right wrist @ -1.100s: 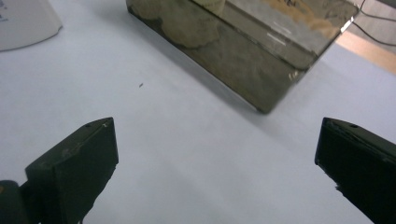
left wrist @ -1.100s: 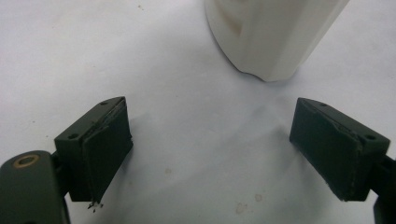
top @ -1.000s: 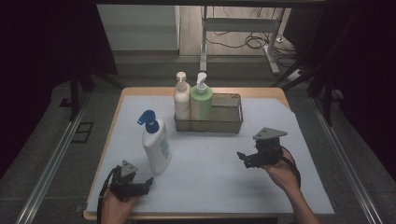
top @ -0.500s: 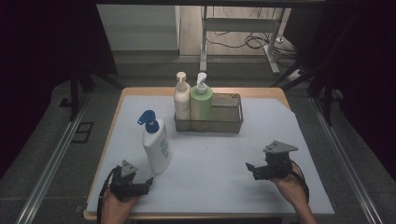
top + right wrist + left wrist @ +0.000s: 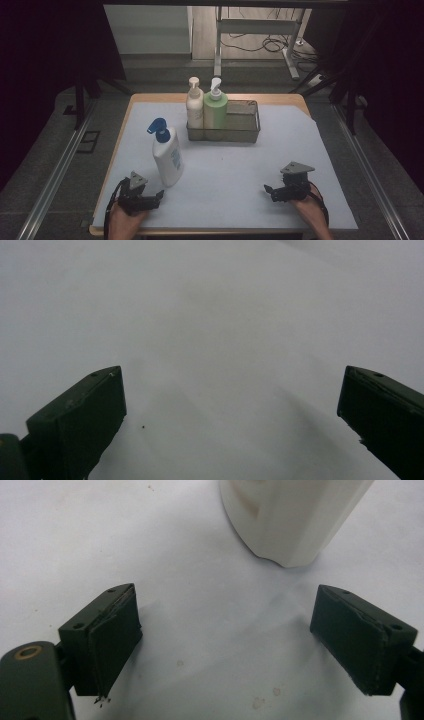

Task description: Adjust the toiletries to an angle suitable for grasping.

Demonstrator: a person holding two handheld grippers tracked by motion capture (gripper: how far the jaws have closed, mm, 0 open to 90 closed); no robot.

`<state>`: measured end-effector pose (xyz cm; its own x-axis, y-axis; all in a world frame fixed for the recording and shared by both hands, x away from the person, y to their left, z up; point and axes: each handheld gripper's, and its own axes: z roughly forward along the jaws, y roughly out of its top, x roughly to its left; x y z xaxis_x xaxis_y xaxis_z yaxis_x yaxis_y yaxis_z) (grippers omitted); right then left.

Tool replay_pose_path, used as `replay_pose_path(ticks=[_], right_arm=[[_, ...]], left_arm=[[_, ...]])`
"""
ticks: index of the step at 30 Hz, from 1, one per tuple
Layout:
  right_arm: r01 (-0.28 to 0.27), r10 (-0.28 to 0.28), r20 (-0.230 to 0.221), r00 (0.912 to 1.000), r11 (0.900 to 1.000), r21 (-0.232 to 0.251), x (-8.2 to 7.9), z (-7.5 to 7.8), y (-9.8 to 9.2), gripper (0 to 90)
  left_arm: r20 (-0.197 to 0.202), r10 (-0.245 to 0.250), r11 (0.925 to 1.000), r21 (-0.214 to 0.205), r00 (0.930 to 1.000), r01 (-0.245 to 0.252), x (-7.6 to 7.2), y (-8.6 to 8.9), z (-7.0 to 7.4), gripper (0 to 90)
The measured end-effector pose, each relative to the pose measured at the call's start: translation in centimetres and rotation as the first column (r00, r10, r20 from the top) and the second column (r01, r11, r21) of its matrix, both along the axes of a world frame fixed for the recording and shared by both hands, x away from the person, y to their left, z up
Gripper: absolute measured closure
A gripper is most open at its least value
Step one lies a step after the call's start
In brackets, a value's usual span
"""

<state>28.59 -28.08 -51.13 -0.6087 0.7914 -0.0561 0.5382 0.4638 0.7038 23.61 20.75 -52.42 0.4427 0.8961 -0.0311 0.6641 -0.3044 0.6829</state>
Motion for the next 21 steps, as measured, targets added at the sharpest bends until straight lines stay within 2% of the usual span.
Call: replay_pose_path(ticks=[3,8,13,17,21], right_arm=[[0.003,-0.003,-0.015,0.9999,1.0,-0.007,0.1,-0.7,-0.1,0.0],[0.007,-0.006,-0.054,0.9985,0.9995,0.03,0.5,-1.0,-0.5,0.0],[0.01,-0.008,-0.053,0.9985,0.9994,0.032,0.5,-1.1,-0.4,0.0],[0.01,-0.008,-0.052,0.9986,0.9994,0.033,0.4,-1.1,-0.5,0.0],[0.009,-0.008,-0.051,0.9987,0.9994,0.033,0.4,-1.1,-0.5,0.0]], left_arm=[[-0.001,0.0,1.0,-0.001,1.0,0.0,0.0,0.0,0.0,12.6],[-0.002,0.001,1.0,-0.003,1.0,-0.001,0.0,0.1,0.1,13.1],[-0.003,-0.003,1.0,-0.001,1.0,0.003,0.1,0.2,0.2,14.7],[0.0,0.006,1.0,-0.006,1.0,-0.006,0.0,0.7,0.4,24.8],[-0.004,0.002,0.9987,-0.051,1.0,-0.003,0.1,1.2,0.7,37.7]])
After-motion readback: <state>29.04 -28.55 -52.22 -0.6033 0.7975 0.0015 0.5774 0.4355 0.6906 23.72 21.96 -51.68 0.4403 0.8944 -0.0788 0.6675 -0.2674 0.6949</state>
